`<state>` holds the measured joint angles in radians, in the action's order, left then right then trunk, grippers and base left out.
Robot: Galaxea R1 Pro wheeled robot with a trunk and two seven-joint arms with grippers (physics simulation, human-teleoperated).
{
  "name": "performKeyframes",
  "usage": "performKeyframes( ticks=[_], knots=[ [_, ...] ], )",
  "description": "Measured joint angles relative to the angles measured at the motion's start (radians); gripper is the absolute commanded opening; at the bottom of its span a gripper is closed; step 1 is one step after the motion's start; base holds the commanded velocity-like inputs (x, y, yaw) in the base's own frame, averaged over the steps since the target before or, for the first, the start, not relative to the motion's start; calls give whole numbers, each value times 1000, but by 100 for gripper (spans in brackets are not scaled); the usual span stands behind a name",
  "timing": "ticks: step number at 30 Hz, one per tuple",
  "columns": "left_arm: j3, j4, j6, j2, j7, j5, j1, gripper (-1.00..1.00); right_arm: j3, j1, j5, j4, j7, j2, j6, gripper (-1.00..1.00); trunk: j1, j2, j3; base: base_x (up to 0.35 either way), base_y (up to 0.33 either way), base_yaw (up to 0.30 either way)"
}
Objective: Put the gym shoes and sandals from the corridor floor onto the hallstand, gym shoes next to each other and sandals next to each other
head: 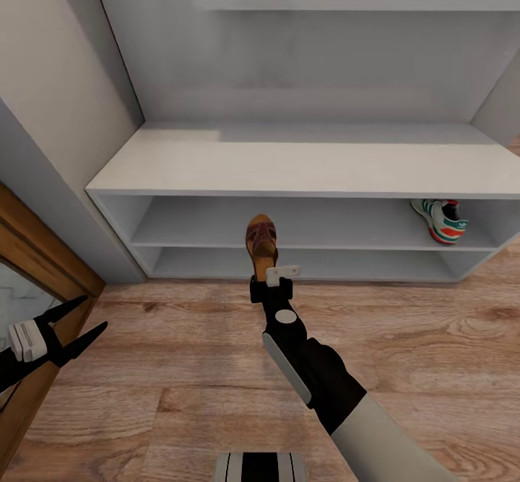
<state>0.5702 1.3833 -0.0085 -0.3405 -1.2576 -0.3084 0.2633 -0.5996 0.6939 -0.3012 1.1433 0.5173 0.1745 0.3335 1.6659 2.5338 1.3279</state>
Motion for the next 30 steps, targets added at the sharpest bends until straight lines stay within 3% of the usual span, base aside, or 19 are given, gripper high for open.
performKeyframes(
  ticks=[30],
  knots=[
    [0,0,-1,0,0,0,0,100,0,0,0,-1,-3,0,0,-100,0,0,0,0,61,0]
  ],
)
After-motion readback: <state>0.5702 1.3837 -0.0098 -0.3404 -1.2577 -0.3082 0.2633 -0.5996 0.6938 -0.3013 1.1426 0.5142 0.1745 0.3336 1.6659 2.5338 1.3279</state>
